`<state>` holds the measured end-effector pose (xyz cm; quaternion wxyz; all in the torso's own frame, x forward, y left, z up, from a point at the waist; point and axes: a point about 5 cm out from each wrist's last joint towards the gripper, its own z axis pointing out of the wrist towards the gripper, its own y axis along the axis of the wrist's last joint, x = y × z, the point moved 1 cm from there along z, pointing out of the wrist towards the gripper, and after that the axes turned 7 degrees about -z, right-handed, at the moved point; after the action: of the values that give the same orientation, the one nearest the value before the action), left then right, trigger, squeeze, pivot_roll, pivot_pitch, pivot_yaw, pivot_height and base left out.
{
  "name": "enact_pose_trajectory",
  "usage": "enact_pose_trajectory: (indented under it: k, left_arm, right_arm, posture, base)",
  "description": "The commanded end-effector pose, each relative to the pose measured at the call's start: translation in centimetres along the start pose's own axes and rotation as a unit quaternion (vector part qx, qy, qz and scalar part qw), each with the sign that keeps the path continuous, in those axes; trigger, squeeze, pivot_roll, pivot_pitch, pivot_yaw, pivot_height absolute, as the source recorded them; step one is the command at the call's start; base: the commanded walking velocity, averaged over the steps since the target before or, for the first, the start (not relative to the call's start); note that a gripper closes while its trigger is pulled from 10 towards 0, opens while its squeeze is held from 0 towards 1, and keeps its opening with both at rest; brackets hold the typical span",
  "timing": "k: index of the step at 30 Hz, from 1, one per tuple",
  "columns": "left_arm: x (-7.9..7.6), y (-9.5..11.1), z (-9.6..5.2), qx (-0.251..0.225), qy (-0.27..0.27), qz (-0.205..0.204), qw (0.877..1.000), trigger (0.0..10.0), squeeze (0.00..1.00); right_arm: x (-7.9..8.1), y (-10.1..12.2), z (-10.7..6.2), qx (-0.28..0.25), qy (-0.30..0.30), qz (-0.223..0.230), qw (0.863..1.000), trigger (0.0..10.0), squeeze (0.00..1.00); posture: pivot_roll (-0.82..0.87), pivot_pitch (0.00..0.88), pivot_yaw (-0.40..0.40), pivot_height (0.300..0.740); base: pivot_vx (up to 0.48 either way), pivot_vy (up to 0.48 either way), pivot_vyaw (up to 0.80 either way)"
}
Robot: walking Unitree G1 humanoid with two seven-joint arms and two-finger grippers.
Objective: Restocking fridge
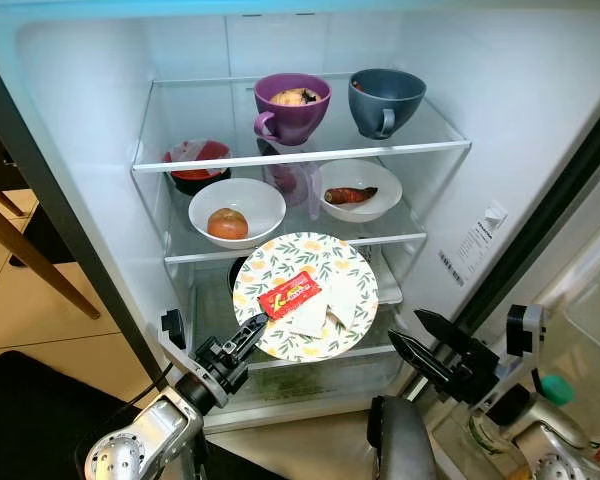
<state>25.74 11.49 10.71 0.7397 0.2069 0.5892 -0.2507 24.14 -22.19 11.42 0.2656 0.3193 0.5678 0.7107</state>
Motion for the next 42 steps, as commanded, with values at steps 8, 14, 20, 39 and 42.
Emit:
enact_pose_trajectory:
  k: [8,14,20,39,42]
  left_arm:
    - [0.0,-2.7,2.9,0.019,-0.037,-0.068,0.997,10.0,0.00]
    - [0.2,-2.9,4.0,0.030,-0.026,-0.073,0.997,10.0,0.00]
    - [0.3,-2.9,4.7,0.036,-0.018,-0.070,0.997,10.0,0.00]
    - [0.1,-1.9,7.0,0.019,-0.014,-0.058,0.998,10.0,0.00]
    - [0.4,-1.6,7.0,0.010,-0.003,-0.050,0.999,10.0,0.00]
  right_arm:
    - [-0.6,0.8,-1.2,-0.006,-0.022,-0.001,1.000,10.0,0.00]
    - [0.3,1.0,-1.2,-0.008,0.005,-0.002,1.000,10.0,0.00]
    - [1.0,0.9,-1.2,-0.008,0.018,0.006,1.000,10.0,0.00]
    - [2.0,0.7,-1.2,-0.003,0.036,0.014,0.999,10.0,0.00]
    - [2.1,0.6,-1.2,-0.001,0.038,0.014,0.999,10.0,0.00]
  posture:
    - [-0.08,0.116,0.013,0.375]
    - [-0.09,0.124,0.021,0.375]
    - [-0.08,0.130,0.026,0.375]
    - [-0.09,0.135,0.038,0.375]
    - [-0.09,0.134,0.037,0.375]
  base:
    - [0.000,0.000,0.00]
    - [0.000,0.000,0.00]
    - [0.000,0.000,0.00]
    - [0.000,0.000,0.00]
    - [0.000,0.000,0.00]
